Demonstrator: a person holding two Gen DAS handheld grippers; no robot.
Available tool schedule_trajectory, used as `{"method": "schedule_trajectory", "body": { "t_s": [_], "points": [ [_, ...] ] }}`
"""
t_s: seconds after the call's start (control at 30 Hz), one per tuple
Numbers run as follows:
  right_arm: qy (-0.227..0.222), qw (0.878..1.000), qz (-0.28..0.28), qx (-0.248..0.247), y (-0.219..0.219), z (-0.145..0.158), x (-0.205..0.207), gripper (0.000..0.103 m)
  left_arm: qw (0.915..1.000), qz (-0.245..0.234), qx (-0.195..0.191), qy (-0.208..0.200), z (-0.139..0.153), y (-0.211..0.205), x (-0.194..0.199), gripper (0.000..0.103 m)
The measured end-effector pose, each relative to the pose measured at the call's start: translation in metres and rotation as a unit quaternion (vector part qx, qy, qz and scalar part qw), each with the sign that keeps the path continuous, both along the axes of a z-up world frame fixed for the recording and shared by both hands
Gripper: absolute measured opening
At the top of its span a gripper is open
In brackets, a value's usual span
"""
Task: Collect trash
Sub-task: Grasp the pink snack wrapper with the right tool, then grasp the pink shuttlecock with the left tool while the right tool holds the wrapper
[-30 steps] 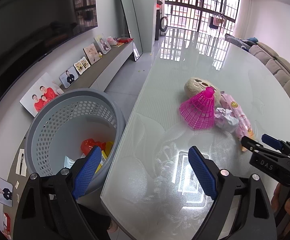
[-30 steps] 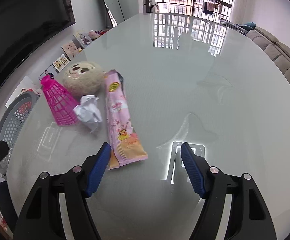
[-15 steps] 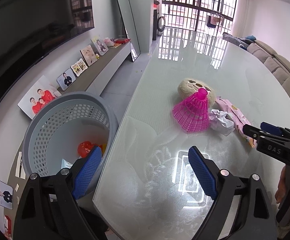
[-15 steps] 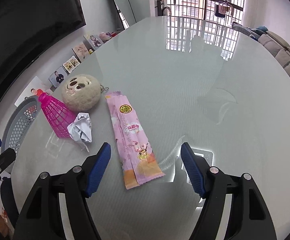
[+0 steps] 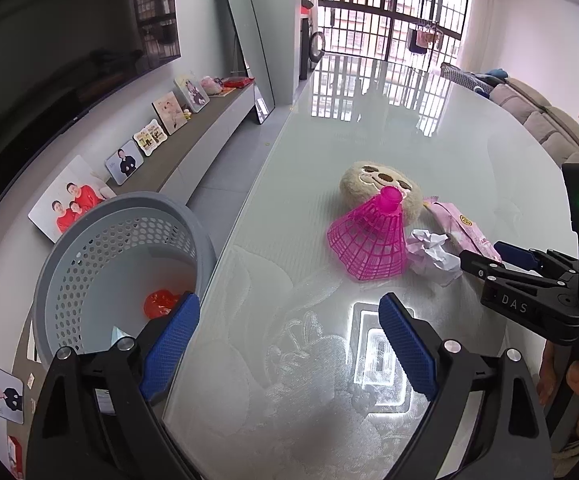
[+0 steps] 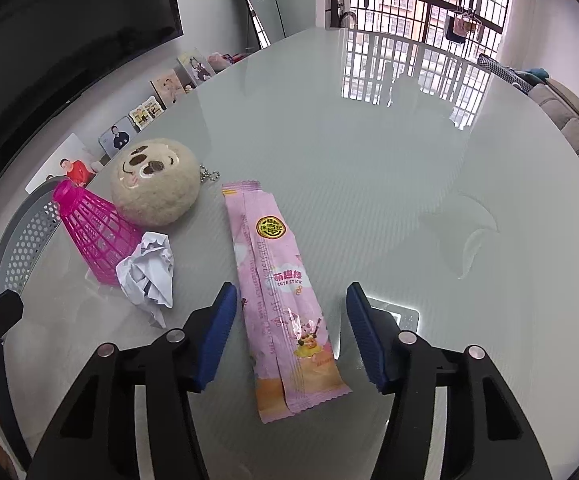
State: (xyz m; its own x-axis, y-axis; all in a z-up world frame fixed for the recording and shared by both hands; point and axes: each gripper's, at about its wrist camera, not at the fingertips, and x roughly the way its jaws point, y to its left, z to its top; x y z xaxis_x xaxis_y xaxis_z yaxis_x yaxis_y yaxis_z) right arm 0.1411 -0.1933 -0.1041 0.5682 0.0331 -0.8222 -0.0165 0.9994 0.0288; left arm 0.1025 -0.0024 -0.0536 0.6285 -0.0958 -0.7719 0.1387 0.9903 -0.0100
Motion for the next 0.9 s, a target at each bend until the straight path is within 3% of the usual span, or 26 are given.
{"method": "schedule_trajectory", "body": {
  "t_s": [0.07, 0.17, 0.5, 0.9],
  "points": [
    [-0.004, 1.0, 0.003, -0.01, 0.004, 0.0, 0.0, 0.039, 1.0, 0.0, 0.001, 0.001, -0.001, -0.002, 0.002, 0.089],
    [-0.006, 1.0, 0.009, -0.001, 0.004, -0.001, -0.001, 0.033, 1.0, 0.0, 0.002, 0.001, -0.002, -0.004, 0.004, 0.089],
    [-0.042, 0.998, -0.015, 0.046, -0.024, 0.016, -0.023, 0.033, 0.9999, -0.005, 0.008, -0.014, 0.008, -0.025, 0.012, 0.092],
    [-0.034, 0.995, -0.036, 0.088, -0.054, 0.016, -0.024, 0.033, 0.9998, -0.016, 0.005, -0.013, 0.001, -0.055, 0.04, 0.092]
  ]
}}
